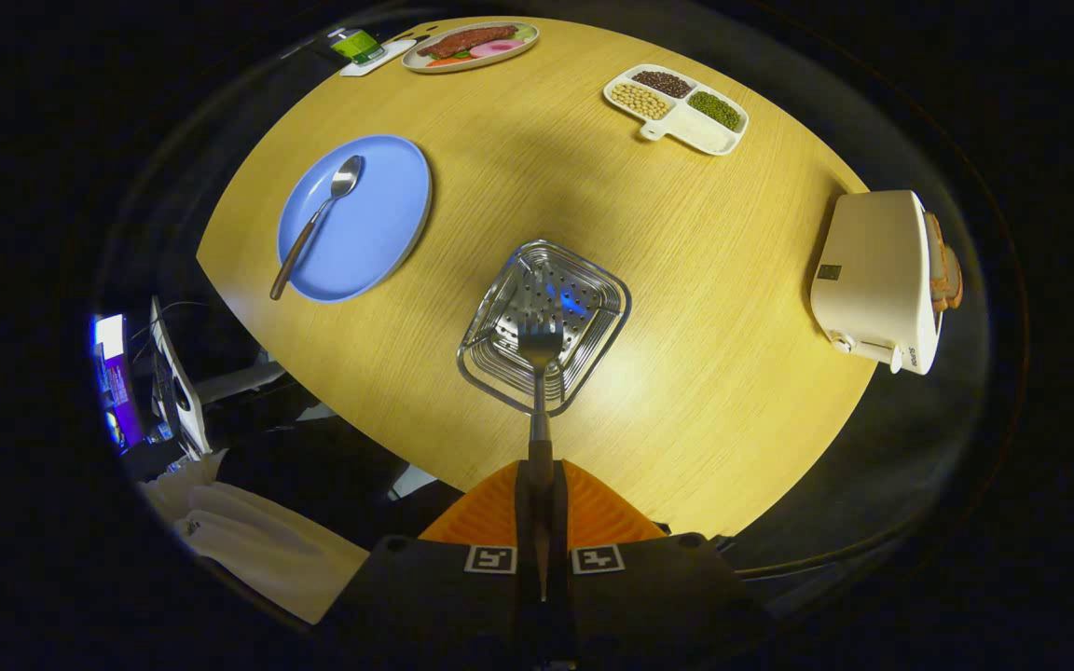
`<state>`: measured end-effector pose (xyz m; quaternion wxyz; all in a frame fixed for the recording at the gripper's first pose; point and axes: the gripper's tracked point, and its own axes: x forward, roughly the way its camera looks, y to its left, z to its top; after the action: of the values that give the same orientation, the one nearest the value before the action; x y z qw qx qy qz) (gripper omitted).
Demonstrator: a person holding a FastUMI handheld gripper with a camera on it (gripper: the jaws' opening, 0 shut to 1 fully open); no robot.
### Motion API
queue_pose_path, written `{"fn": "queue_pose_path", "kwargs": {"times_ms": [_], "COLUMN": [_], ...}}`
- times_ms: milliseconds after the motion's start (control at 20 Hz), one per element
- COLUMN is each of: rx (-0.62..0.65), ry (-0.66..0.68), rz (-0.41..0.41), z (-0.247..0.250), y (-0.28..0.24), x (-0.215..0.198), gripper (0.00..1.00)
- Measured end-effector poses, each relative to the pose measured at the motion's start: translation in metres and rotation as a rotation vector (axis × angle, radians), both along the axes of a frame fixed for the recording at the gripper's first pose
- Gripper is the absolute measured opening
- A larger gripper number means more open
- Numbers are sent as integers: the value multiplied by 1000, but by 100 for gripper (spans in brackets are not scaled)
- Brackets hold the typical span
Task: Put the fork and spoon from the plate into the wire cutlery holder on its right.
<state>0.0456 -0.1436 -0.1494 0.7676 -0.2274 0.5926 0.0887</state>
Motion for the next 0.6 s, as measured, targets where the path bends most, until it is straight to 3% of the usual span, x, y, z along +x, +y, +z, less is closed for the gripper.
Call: {"fn": "queue_pose_path", "kwargs": {"times_ms": [450, 600], "rx": [-59, -29], "ry": [110, 62], "rz": [16, 8], "z": [-13, -7], "y": [-4, 4], "x": [17, 26], "gripper": [8, 18]}}
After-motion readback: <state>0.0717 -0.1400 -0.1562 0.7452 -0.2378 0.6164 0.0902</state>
